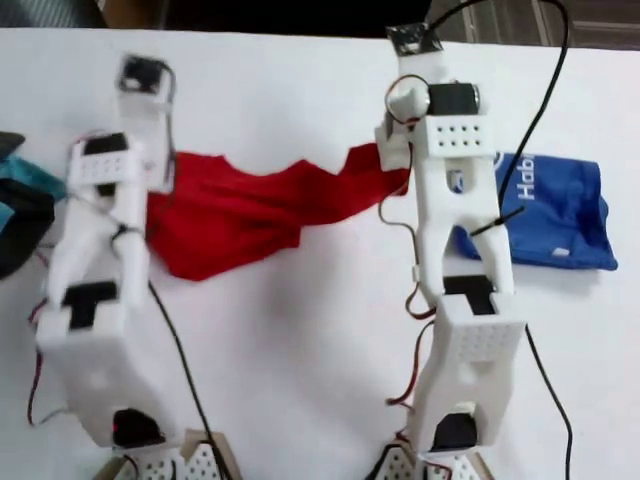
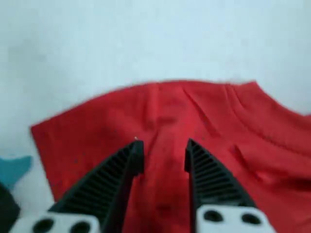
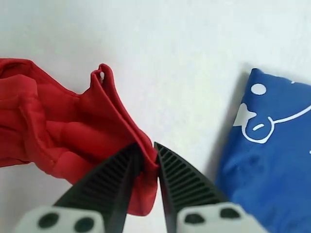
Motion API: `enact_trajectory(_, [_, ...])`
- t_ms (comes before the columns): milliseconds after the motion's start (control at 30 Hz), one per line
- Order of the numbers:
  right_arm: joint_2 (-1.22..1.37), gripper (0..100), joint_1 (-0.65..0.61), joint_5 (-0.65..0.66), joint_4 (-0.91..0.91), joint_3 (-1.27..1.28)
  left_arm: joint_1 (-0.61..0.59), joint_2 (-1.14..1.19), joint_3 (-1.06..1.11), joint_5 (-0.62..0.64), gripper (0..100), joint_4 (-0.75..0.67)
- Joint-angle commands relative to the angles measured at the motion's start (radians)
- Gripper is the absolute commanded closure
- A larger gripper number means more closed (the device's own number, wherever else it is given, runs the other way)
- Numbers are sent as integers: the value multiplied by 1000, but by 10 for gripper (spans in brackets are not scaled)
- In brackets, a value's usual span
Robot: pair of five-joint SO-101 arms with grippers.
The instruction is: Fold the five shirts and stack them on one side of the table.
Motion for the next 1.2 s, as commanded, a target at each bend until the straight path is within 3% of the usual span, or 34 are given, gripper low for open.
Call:
enact_trajectory(0, [-16, 978, 5, 6, 7, -46, 44, 115, -177, -35, 837, 189])
enact_trajectory(100, [-18, 978, 7, 6, 7, -46, 81, 195, -285, -37, 847, 321])
enact_trajectory(233, [-18, 978, 18, 6, 7, -48, 140, 262, -387, -37, 985, 514])
enact_trajectory(600, [-10, 978, 77, 3, -41, -49, 293, 109, -676, -29, 973, 865])
enact_trajectory(733, [-10, 978, 110, 2, -67, -49, 362, -51, -549, -32, 973, 865])
enact_trajectory(933, [-8, 978, 136, 3, -93, -48, 575, -341, -163, -49, 973, 864])
enact_trajectory(1167, [-8, 978, 142, 5, -97, -48, 677, -614, 170, -253, 969, 855])
